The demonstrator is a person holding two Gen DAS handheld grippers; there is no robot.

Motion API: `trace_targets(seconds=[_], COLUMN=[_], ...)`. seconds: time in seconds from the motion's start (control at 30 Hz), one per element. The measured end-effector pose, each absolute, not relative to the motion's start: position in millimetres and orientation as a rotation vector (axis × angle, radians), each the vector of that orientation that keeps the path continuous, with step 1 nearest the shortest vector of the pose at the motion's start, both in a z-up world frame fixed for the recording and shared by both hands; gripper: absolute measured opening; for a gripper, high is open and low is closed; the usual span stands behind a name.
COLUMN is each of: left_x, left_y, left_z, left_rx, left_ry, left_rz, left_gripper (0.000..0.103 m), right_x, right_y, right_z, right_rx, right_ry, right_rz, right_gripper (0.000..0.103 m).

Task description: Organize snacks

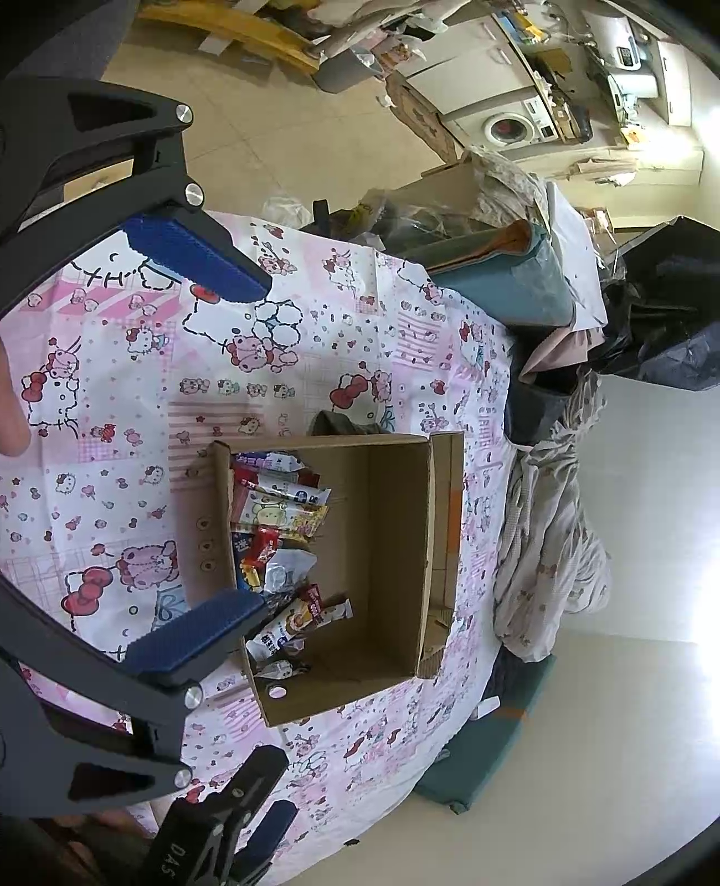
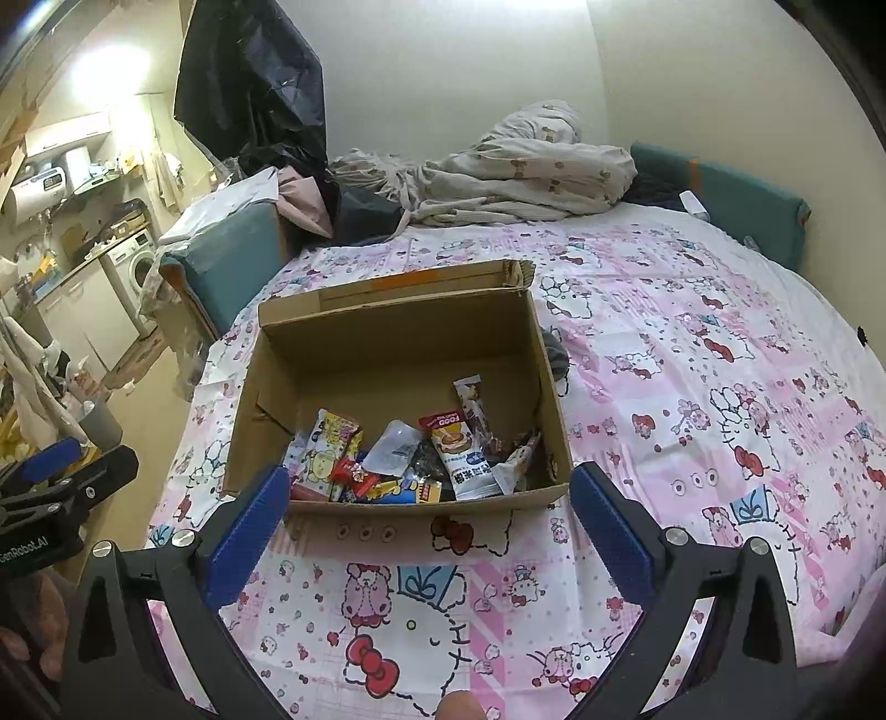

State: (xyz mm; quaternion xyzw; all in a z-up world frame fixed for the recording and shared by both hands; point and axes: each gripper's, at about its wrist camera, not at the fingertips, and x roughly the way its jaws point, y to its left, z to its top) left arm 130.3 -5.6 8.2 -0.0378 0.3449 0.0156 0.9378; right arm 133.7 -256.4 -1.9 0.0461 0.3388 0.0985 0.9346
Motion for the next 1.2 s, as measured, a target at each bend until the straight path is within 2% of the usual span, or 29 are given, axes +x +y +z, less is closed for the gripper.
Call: trace_targets(seconds=[1.2], left_x=[132.1], left_y=[-4.4], left_z=[9.4], left_rx=[-0.086], left_ry=[0.699], left_rz=[0.034], left_gripper=[0.103], right_x=[132.9], right_y=[-253.9], right_z=[1.0], right_rx=[0.086], right_ry=[0.681], right_rz=[0.203], right_gripper=[0.103])
